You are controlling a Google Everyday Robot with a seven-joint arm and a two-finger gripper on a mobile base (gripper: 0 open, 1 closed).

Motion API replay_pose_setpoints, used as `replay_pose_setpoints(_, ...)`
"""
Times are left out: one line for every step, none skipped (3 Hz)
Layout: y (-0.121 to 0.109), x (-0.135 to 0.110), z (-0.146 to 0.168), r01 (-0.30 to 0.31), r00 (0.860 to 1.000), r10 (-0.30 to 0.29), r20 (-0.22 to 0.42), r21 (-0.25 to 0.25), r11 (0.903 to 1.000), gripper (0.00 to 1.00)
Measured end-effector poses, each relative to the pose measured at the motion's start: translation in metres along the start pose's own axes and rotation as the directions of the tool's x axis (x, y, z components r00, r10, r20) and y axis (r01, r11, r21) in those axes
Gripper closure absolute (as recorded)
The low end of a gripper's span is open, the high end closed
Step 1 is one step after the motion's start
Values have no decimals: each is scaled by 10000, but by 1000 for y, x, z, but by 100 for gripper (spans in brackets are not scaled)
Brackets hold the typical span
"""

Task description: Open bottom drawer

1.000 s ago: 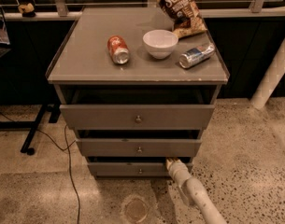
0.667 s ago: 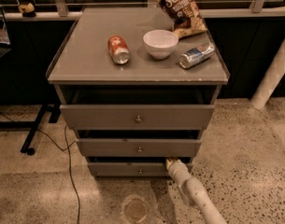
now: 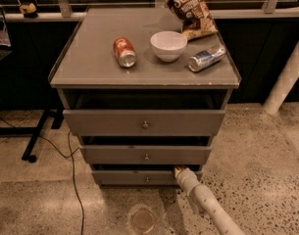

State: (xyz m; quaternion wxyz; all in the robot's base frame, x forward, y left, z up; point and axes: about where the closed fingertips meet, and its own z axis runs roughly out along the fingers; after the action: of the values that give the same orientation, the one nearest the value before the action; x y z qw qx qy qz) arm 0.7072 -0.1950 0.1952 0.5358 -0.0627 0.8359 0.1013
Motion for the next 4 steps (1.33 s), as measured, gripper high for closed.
replay_pose_setpoints(-7, 10, -7, -196, 9988, 204, -446, 171, 9997, 100)
replay_pose_setpoints(-8, 7, -9, -210, 9987, 218, -463, 181, 9996, 100)
replay_pose_setpoints(-6, 7, -12, -306, 9980, 313, -543, 143, 9994, 100)
replay_pose_setpoints(-2, 12, -31, -706, 9931, 704, -936, 15, 9975, 100)
